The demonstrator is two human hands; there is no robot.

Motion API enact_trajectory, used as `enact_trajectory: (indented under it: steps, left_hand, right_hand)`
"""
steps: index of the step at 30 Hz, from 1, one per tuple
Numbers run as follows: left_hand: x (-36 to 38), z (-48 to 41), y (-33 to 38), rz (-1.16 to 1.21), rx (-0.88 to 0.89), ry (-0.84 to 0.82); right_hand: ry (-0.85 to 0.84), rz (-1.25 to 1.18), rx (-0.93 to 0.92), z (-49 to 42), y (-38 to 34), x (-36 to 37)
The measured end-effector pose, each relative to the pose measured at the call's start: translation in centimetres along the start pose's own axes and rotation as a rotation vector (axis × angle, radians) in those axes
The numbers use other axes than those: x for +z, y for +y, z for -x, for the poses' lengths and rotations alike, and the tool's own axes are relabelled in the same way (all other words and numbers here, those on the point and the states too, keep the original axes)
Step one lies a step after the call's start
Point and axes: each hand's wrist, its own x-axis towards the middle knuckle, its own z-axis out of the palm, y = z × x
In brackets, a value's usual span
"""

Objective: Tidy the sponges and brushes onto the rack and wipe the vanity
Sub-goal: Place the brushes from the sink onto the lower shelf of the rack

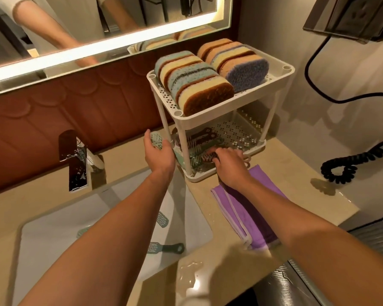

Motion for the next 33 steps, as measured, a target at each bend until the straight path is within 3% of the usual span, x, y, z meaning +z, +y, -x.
enact_trajectory:
  steps: [4, 10, 18, 23, 29, 33]
  left_hand:
    - [0.1, -0.3, 0.1, 0.088, -0.072, 0.092]
    - [0.3, -0.3, -0.8, 0.134, -0.253, -0.029]
    - [0.6, 0.0, -1.0, 0.101, -0.249, -0.117]
    - [0.6, 0.7, -1.1, -0.039, -0.162, -0.147]
    - [0.5, 0.7, -1.1, -0.146, -0.208, -0.392]
    - [0.8, 0.4, -0.5, -0.173, -0.175, -0.542]
  right_hand:
    - [0.003, 0.029, 0.002, -0.4, 0.1, 0.3]
    - [-0.14, 0.071, -0.024, -0.8, -0.1, 0.3]
    - [-0.336, -0.143, 0.044, -1.6, -1.6, 0.8]
    - [-0.267, -0.165, 0.044, -1.0, -1.4, 1.2]
    - [0.063, -0.391, 0.259, -0.7, -1.4, 0.1]
    - [-0.017, -0.237, 0.194, -1.3, -1.3, -0.5]
